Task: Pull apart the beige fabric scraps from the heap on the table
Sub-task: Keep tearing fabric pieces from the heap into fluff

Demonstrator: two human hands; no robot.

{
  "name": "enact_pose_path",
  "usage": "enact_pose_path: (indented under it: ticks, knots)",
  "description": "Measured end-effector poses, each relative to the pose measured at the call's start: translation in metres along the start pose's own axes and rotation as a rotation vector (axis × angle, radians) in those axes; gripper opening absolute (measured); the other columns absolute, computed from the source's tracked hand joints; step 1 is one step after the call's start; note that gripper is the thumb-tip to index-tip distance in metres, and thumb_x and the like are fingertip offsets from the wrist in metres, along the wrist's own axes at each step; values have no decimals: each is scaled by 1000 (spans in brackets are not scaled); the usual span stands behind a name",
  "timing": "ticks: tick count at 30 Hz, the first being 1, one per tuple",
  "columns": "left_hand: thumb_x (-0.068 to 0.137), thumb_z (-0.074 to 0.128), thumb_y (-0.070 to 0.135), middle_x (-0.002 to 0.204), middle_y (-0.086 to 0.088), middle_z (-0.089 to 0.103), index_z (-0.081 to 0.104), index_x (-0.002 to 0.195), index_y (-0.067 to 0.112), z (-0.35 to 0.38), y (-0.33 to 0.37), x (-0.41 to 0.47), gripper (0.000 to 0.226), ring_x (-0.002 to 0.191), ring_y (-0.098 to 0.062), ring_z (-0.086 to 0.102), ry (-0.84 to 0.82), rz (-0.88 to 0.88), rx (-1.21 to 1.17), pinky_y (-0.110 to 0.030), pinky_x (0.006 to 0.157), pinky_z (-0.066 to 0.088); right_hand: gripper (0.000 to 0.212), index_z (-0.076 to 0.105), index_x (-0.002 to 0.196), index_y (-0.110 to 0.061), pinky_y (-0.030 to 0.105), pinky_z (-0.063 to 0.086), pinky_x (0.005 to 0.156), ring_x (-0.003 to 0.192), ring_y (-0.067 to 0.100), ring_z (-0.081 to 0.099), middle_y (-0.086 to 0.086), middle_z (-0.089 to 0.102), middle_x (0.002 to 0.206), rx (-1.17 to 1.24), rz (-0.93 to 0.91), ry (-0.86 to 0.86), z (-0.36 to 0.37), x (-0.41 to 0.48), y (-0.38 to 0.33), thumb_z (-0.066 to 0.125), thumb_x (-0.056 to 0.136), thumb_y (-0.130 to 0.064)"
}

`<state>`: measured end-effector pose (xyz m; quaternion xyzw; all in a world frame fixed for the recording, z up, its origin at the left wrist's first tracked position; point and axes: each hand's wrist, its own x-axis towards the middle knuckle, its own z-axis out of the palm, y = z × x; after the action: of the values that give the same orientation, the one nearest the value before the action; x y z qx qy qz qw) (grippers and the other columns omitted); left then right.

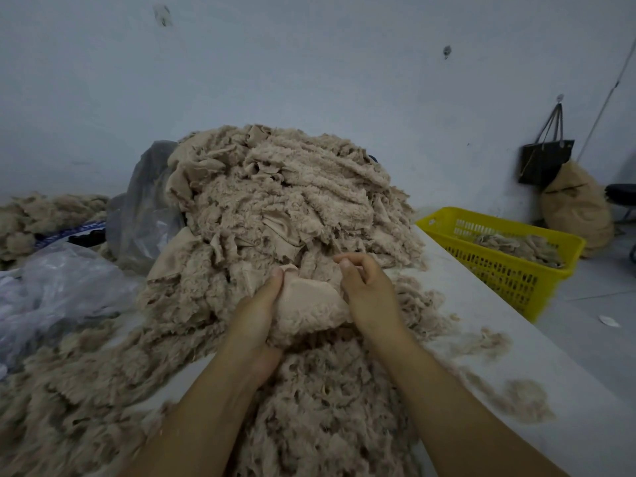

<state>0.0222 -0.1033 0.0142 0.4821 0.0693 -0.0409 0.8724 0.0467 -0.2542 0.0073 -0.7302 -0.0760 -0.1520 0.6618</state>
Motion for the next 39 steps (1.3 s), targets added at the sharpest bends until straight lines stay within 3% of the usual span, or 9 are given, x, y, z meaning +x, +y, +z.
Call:
enact_pose_path:
  ticks: [7, 11, 15, 19, 23, 26, 30, 34, 39]
  knots:
    - [97, 56, 43, 95, -14, 77, 80, 90, 12, -2, 2, -2, 40, 78, -26, 76, 6, 72, -12, -31, 54, 58, 21, 62, 91, -41, 15, 37, 44, 46, 0, 45, -14, 56, 60, 8, 17, -141, -9, -4, 1, 47, 99, -54]
    - [81, 61, 53, 100, -13, 77, 81, 93, 21, 3, -4, -4, 40, 89, -21, 75, -39, 106, 190, -29, 66, 58, 15, 62, 97, -37, 11, 47, 59, 72, -7, 64, -23, 69, 85, -186, 20, -481, 10, -14, 2, 60, 92, -52]
    - [65, 67, 68, 108, -3, 76, 80, 98, 28, 9, -11, -7, 53, 104, -14, 71, -66, 107, 352, -33, 92, 53, 25, 67, 118, -28, 11, 50, 80, 95, -7, 64, -20, 71, 102, -211, 62, -545, 10, -13, 7, 58, 94, -30]
    - [79, 56, 70, 114, 13, 72, 73, 108, 39, 4, -6, -5, 46, 109, -6, 66, -134, 278, 455, -25, 86, 51, 19, 66, 87, -18, 16, 47, 51, 58, 2, 62, -7, 67, 69, 480, 164, -88, -13, 1, -3, 56, 100, -30]
    - [94, 60, 46, 111, 2, 67, 66, 108, 26, -15, 1, 10, 26, 98, -14, 62, 430, 349, 389, -34, 78, 50, 70, 41, 137, -7, 26, 58, 68, 92, 21, 73, 13, 66, 112, 1131, 248, 394, -51, 18, -1, 51, 93, -60]
    - [99, 56, 23, 119, -8, 60, 58, 116, 21, -27, -1, 18, 17, 86, -18, 58, 585, 357, 367, -35, 73, 50, 60, 46, 135, -6, 25, 57, 61, 79, 16, 73, 12, 68, 110, 817, 371, 326, -36, 15, 9, 44, 100, -54]
    - [100, 51, 13, 131, -15, 58, 45, 144, 14, -40, -7, 29, 45, 106, -34, 63, 414, 245, 759, -46, 95, 53, 37, 65, 106, -10, 27, 56, 59, 67, 16, 69, 8, 72, 97, 412, 320, 137, -13, 13, 11, 47, 103, -42]
    - [97, 52, 8, 129, -15, 58, 66, 122, 6, -44, -12, 33, 28, 118, -32, 55, 291, 291, 1565, -32, 97, 45, 32, 69, 95, -11, 22, 52, 54, 61, 11, 64, -1, 69, 77, 279, 284, 0, -10, 5, 15, 51, 103, -37]
    - [100, 54, 12, 90, -8, 62, 62, 87, 11, -41, -3, 25, 14, 77, -20, 55, 299, 332, 1458, -30, 61, 39, 30, 70, 88, -15, 24, 50, 59, 63, 11, 64, -1, 69, 74, 119, 243, -98, -7, 5, 18, 52, 102, -35]
